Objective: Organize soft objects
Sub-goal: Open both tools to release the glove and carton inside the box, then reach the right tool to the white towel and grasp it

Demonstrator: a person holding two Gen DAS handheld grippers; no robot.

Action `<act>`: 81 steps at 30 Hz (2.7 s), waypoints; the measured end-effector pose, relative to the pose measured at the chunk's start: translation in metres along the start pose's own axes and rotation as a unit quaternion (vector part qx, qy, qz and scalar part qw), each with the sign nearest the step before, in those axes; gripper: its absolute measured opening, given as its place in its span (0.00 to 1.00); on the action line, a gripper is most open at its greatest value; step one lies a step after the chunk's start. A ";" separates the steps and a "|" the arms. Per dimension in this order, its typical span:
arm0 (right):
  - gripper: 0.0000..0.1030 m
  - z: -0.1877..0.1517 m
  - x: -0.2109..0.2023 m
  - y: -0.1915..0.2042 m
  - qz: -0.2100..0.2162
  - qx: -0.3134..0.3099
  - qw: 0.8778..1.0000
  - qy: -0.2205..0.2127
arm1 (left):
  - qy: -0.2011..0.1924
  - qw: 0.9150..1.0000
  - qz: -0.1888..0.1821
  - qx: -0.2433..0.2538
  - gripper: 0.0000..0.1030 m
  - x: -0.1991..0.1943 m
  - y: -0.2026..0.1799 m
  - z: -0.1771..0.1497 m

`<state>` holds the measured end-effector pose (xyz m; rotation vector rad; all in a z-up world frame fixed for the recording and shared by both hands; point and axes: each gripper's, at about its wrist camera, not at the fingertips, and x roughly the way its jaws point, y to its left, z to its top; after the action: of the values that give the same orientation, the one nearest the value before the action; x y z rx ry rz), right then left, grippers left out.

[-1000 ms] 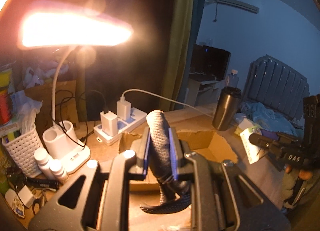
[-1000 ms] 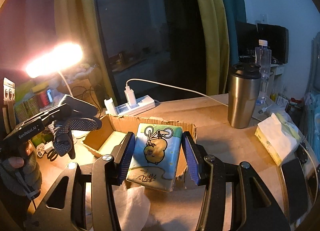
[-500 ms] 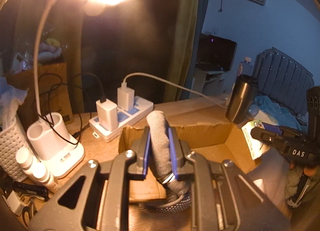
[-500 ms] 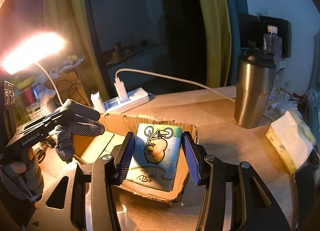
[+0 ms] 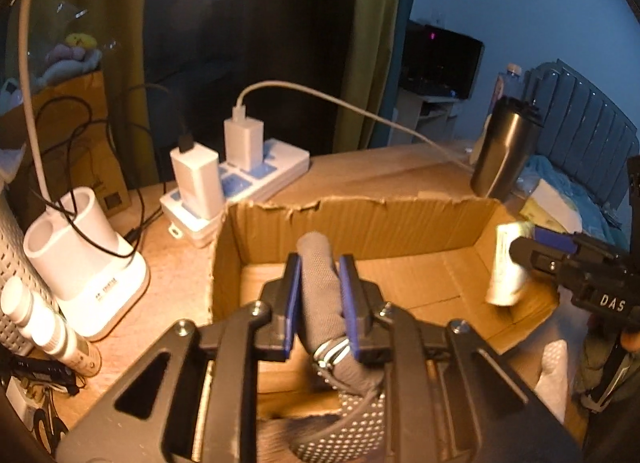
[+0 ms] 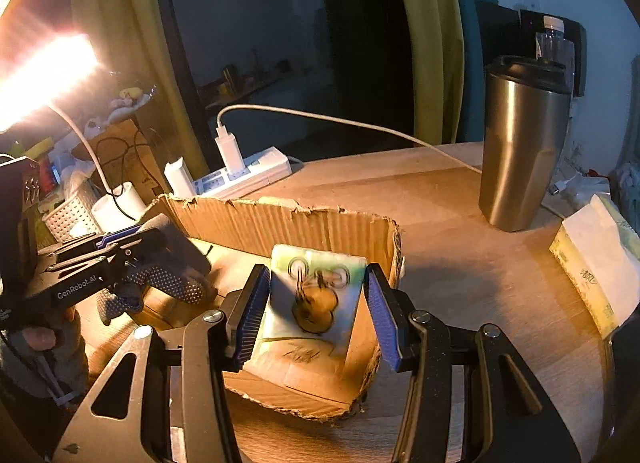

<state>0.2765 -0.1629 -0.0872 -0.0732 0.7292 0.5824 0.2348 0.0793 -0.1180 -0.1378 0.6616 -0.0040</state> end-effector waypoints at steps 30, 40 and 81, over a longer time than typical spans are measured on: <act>0.59 -0.008 -0.091 0.039 0.000 -0.027 0.998 -0.055 | -0.070 0.997 -0.018 -0.027 0.65 -0.099 -0.008 0.000; 0.59 -0.016 -0.114 0.057 0.006 -0.037 0.997 -0.065 | -0.093 0.996 -0.011 0.007 0.74 -0.137 -0.028 -0.016; 0.66 -0.119 -0.086 0.078 0.030 -0.046 0.996 0.071 | -0.033 0.999 -0.027 -0.011 0.76 -0.146 -0.031 -0.094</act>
<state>0.1121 -0.1696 -0.1101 -0.1793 0.8458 0.6730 0.0633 0.0436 -0.0974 -0.1763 0.5925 -0.0444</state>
